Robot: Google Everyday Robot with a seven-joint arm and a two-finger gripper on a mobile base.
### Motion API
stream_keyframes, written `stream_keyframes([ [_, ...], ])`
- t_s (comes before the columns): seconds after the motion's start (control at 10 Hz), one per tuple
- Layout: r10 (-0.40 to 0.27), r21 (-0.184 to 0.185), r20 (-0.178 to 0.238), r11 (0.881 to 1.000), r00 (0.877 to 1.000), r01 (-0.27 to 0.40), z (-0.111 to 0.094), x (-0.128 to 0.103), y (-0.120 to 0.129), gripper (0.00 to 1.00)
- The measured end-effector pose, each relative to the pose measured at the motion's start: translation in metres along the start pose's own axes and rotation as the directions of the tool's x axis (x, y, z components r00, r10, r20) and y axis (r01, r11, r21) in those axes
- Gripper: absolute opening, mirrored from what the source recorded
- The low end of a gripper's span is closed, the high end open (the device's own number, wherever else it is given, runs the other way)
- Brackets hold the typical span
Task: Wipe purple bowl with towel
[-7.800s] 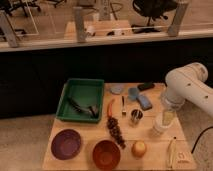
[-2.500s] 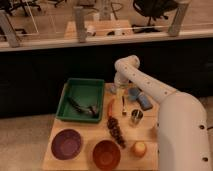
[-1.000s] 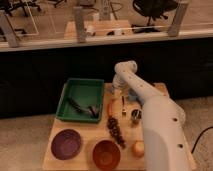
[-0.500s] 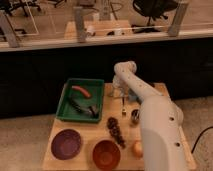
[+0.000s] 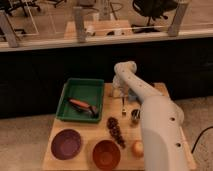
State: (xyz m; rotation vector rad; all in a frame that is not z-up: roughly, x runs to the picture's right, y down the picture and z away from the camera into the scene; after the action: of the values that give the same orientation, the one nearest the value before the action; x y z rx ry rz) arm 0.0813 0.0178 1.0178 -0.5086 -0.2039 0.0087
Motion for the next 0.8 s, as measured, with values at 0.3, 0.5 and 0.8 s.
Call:
stream_keyframes([
  [0.3,-0.002,0.002,-0.002,1.000,1.000,0.002,-0.001,0.000,0.000,0.00],
  [0.5,-0.003,0.008,0.002,1.000,1.000,0.003,-0.004,0.000,0.000,0.00],
  [0.8,-0.003,0.086,0.078,0.996,0.997,-0.004,-0.049,0.007,0.003,0.00],
])
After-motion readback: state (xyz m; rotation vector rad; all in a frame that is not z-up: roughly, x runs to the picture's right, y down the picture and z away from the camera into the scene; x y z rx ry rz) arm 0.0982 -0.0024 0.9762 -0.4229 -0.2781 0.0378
